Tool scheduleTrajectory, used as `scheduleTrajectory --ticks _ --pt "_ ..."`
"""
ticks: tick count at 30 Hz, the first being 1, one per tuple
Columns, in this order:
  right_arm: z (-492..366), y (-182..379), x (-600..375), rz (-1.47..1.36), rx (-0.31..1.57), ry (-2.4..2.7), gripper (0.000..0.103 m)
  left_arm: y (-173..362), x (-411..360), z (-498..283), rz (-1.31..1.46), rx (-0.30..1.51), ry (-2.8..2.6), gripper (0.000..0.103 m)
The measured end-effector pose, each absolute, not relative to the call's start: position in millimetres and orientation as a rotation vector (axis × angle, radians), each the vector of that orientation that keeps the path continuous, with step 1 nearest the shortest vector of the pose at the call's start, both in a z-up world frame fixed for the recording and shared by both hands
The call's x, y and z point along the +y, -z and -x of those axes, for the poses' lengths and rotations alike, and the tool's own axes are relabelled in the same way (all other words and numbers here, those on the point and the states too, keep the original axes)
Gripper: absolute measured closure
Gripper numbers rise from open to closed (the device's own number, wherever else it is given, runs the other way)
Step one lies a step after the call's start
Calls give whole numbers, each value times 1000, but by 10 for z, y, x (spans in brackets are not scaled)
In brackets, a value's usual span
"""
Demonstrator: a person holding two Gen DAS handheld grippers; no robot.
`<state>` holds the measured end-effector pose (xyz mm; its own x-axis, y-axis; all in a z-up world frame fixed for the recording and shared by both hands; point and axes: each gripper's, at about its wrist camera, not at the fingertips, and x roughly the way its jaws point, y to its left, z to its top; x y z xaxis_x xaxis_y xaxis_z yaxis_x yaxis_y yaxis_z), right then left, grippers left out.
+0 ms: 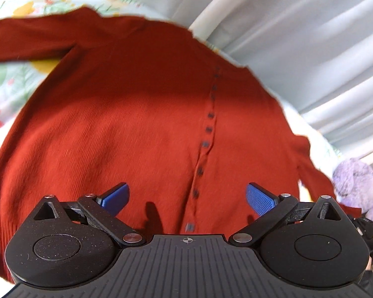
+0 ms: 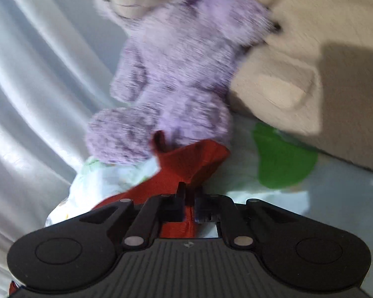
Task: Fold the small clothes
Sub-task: 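Grasp the sleeve cuff with the right gripper and lift it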
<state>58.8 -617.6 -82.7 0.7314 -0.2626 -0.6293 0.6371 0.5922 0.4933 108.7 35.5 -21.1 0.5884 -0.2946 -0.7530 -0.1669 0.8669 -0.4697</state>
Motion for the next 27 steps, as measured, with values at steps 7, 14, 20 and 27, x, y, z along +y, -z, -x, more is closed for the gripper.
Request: scheduleTrajectory --ticks 7,14,20,27 --pt "-1077 -96 -4614 -571 453 -61 97 -31 295 -1506 567 836 257 1" --pt "-1203 21 -3227 -461 672 -446 89 252 439 -1843 669 897 337 11" --pt "-1075 433 -3393 -582 807 -340 89 623 395 -1953 758 1049 400 28" --pt "-880 683 -3456 -702 855 -257 87 844 291 -2073 726 1136 391 43"
